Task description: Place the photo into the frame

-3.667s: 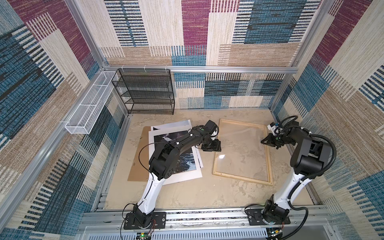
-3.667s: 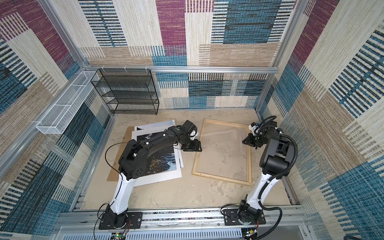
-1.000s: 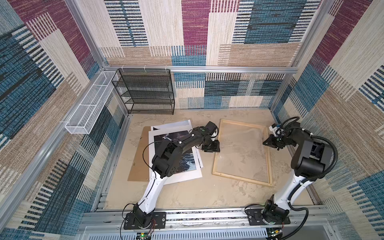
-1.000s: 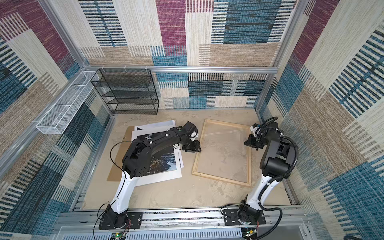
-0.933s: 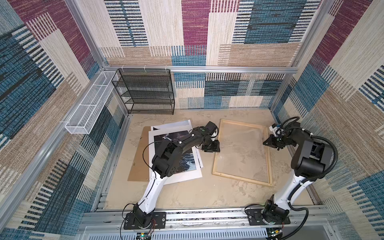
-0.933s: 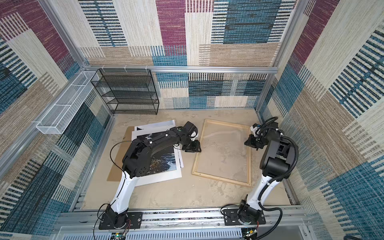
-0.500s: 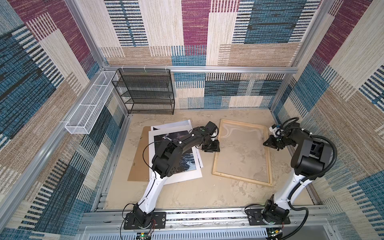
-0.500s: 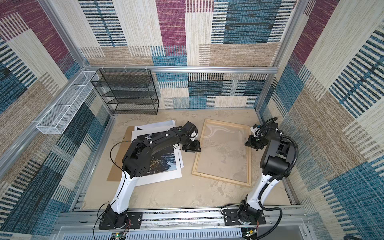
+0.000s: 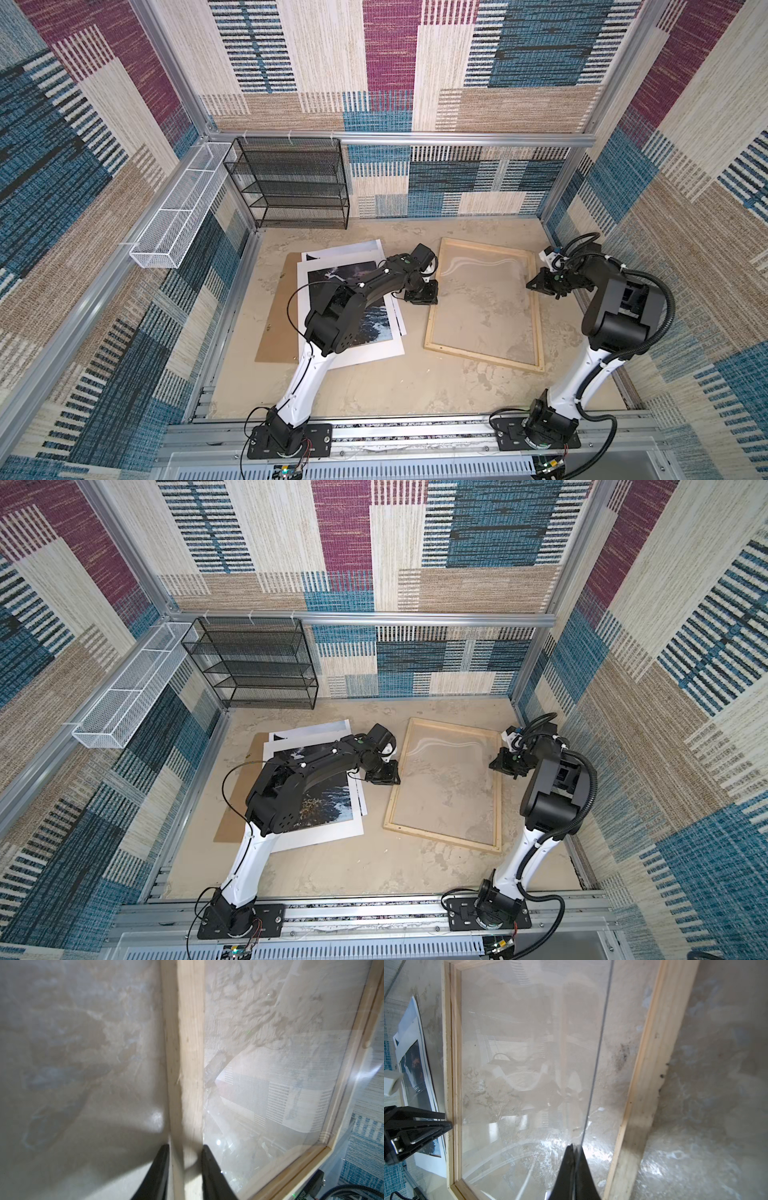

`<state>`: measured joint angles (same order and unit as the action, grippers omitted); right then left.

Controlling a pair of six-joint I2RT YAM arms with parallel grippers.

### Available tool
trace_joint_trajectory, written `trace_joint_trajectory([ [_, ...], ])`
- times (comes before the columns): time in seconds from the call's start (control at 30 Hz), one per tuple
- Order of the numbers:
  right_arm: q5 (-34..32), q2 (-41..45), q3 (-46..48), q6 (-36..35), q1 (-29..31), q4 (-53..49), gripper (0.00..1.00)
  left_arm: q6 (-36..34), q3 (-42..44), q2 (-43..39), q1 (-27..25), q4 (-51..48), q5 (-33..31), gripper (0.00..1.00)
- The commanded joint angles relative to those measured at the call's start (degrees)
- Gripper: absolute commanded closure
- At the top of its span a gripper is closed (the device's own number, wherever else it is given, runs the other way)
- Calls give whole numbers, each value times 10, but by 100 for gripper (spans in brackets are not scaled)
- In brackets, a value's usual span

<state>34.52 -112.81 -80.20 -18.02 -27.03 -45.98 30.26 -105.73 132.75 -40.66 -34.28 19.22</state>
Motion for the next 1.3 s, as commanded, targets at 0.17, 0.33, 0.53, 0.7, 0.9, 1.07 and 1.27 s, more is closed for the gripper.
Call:
trace_joint_trajectory([
  [0.17,30,-30,-30,14,5,5,100,47,39,-25,5,-4,-102,86],
  [0.33,49,-42,-46,19,39,8,100,61,67,-42,9,16,-114,89],
  [0.53,69,-49,-50,34,53,21,100,78,95,-60,12,17,-148,91],
  [0.7,98,-52,-53,59,61,40,100,103,121,-72,16,24,-171,94],
  [0.9,118,-55,-49,80,65,53,100,118,140,-82,18,32,-184,96],
  [1.07,120,-50,-38,91,68,61,98,120,155,-86,19,56,-168,96],
  [1.27,108,-59,-36,104,67,58,100,123,164,-89,19,70,-161,97],
])
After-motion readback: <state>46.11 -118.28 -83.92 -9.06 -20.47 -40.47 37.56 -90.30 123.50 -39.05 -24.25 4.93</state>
